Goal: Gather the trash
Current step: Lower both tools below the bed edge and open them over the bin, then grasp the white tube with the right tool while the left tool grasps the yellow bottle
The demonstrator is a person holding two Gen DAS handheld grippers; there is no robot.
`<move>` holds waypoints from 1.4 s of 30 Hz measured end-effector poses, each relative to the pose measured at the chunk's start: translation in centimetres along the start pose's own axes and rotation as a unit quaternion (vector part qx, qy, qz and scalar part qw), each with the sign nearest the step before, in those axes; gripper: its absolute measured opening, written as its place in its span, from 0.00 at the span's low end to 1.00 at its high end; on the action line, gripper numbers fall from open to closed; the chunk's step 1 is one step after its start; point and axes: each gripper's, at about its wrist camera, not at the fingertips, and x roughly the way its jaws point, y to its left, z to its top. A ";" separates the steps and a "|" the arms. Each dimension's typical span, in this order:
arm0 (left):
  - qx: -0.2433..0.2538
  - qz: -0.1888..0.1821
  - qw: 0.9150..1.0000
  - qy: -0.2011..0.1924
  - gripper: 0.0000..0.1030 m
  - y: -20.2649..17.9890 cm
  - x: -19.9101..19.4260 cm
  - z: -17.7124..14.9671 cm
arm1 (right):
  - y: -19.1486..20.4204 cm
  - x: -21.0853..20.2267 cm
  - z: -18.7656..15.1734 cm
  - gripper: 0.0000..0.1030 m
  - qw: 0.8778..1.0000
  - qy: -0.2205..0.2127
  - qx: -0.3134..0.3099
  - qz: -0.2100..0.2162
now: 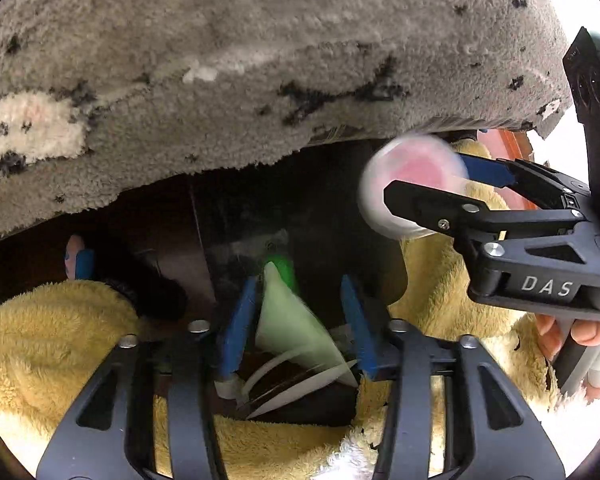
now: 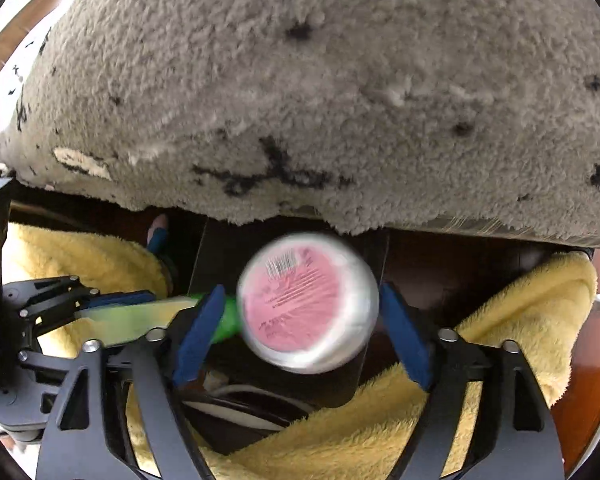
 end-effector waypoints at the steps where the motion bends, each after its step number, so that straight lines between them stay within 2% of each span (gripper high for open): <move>1: -0.001 0.003 1.000 -0.004 0.50 0.0 -0.2 0.1 | -0.1 -0.3 0.1 0.83 1.000 -0.003 0.001 -0.002; 8: 0.008 0.022 0.999 -0.037 0.61 -0.8 -2.1 0.6 | -0.2 -3.6 1.5 0.83 0.999 -0.037 -0.001 -0.028; 13: 0.025 0.048 0.995 -0.089 0.65 -1.5 -4.7 1.1 | -1.3 -7.4 1.8 0.83 0.996 -0.087 0.000 -0.034; 17: 0.039 0.068 0.986 -0.146 0.70 -1.9 -7.8 1.6 | -1.7 -10.9 3.1 0.83 0.990 -0.135 -0.007 -0.048; 22: 0.045 0.091 0.971 -0.215 0.74 -1.9 -11.9 3.0 | -1.8 -14.8 5.1 0.85 0.978 -0.200 -0.015 -0.064; 27: 0.039 0.111 0.960 -0.254 0.77 -0.5 -14.3 5.5 | -2.7 -17.3 8.4 0.85 0.969 -0.238 -0.008 -0.072; 31: 0.039 0.120 0.953 -0.274 0.77 0.1 -15.2 7.9 | -2.8 -17.4 10.7 0.85 0.963 -0.257 -0.009 -0.076; 40: 0.030 0.132 0.948 -0.287 0.76 3.7 -16.4 15.1 | -3.5 -14.3 15.3 0.85 0.954 -0.281 0.008 -0.101; 42: 0.033 0.123 0.949 -0.289 0.69 4.3 -16.4 16.6 | -3.7 -13.4 16.4 0.83 0.954 -0.281 0.013 -0.099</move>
